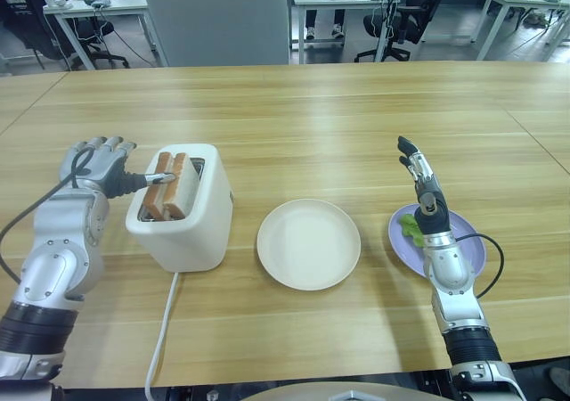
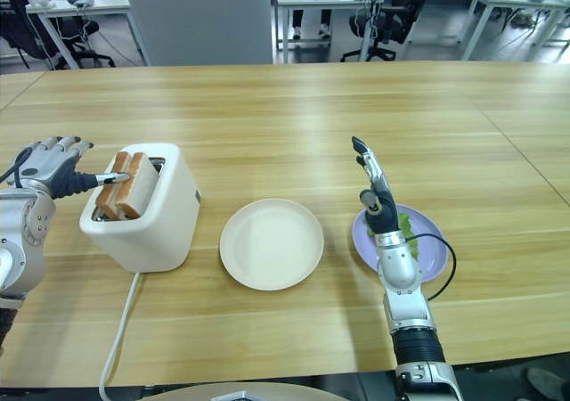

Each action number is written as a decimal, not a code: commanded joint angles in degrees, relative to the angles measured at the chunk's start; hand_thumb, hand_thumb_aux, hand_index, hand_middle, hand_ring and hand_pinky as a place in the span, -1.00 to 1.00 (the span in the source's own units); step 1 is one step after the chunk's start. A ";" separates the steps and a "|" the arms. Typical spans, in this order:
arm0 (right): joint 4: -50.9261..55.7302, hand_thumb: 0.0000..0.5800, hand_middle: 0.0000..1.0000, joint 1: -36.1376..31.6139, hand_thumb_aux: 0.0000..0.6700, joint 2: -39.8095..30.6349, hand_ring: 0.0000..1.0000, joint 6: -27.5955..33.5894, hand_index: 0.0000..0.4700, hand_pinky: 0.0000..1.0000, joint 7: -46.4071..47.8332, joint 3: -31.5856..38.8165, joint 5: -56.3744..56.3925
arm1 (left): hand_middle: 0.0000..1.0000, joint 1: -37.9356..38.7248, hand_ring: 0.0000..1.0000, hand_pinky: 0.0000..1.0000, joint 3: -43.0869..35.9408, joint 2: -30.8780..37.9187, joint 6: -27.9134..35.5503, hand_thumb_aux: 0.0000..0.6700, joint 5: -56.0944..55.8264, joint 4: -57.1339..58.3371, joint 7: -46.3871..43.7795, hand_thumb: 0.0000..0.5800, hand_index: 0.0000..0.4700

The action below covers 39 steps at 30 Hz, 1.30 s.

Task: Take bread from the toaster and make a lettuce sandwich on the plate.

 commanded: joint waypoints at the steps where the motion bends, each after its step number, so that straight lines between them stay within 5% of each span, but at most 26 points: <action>1: -0.77 -1.00 -1.00 0.53 -1.00 0.19 -1.00 0.95 -1.00 -1.00 0.57 0.52 0.46 | -1.00 -0.25 -1.00 -1.00 -0.92 2.01 -1.18 -1.00 0.57 0.00 -2.19 -1.00 -1.00; 39: -2.67 -1.00 -1.00 1.40 -1.00 -0.20 -1.00 2.03 -1.00 -1.00 0.84 0.66 0.92 | -1.00 -0.96 -1.00 -1.00 -5.97 6.72 -8.98 -1.00 5.73 4.56 -5.01 -1.00 -1.00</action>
